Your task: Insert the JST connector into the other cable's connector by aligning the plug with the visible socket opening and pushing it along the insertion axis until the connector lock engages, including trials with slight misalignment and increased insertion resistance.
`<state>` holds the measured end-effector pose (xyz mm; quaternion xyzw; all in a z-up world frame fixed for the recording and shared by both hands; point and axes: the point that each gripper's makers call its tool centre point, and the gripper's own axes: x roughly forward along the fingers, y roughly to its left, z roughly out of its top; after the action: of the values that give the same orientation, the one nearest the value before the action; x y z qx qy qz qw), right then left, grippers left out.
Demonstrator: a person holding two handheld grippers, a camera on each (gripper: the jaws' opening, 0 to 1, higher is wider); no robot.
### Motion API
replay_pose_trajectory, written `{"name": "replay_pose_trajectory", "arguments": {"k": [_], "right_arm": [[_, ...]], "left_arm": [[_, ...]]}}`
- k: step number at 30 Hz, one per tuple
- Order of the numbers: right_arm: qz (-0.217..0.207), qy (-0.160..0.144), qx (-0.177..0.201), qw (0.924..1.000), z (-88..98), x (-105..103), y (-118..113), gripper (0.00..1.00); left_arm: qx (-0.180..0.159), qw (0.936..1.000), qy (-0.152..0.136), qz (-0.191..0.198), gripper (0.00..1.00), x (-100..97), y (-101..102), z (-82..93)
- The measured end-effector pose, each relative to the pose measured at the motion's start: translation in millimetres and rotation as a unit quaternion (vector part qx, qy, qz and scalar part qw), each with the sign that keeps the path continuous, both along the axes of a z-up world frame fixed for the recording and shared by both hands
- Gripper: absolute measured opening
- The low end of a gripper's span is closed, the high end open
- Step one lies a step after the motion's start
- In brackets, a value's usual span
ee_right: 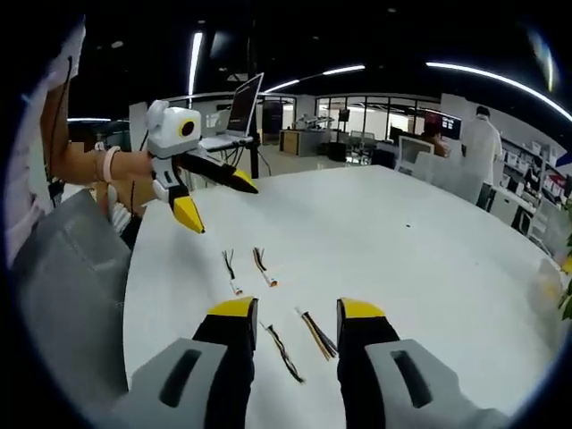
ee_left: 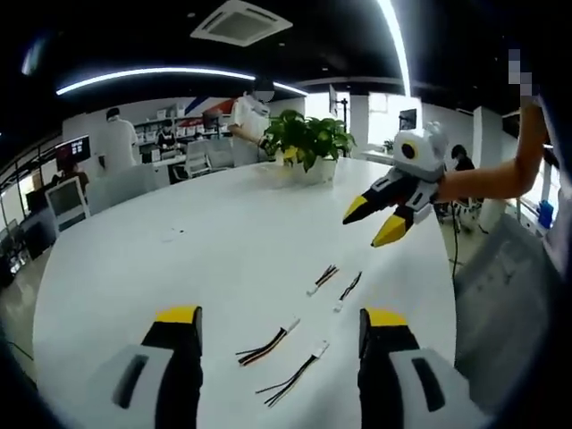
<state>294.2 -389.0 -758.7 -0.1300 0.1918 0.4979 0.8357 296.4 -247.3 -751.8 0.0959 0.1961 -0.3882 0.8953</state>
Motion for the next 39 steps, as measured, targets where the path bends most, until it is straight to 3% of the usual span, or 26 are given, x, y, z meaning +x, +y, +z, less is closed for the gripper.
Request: {"name": "replay_pose_trajectory", "arguments": {"k": [3, 5, 8, 22, 30, 39], "right_arm": [[0.006, -0.001, -0.001, 1.0, -3.3, 4.2, -0.1, 0.3], [0.008, -0.001, 0.0, 1.0, -4.6, 5.6, 0.1, 0.29], [0.009, 0.004, -0.002, 0.9999, -12.3, 11.6, -0.3, 0.3], [0.036, 0.006, -0.013, 0.9993, -34.6, 21.8, 8.7, 0.28], [0.05, 0.023, -0.018, 0.9983, -52.7, 26.5, 11.6, 0.26], [0.071, 0.018, -0.009, 0.9973, -63.0, 30.0, 17.0, 0.23]], "left_arm": [[-0.008, 1.0, 0.001, -0.005, 0.6, 1.7, -1.2, -1.0], [-0.009, 0.9999, 0.0, -0.005, 0.61, 2.9, -1.2, -1.6], [0.025, 0.9997, -0.005, 0.002, 0.66, 10.3, 6.7, -12.7], [0.011, 0.9992, 0.012, -0.036, 0.47, 18.3, -3.6, -34.6], [0.005, 0.9985, 0.014, -0.053, 0.45, 25.1, -6.5, -44.1], [0.011, 0.9971, 0.012, -0.074, 0.43, 30.9, -12.9, -55.9]]}}
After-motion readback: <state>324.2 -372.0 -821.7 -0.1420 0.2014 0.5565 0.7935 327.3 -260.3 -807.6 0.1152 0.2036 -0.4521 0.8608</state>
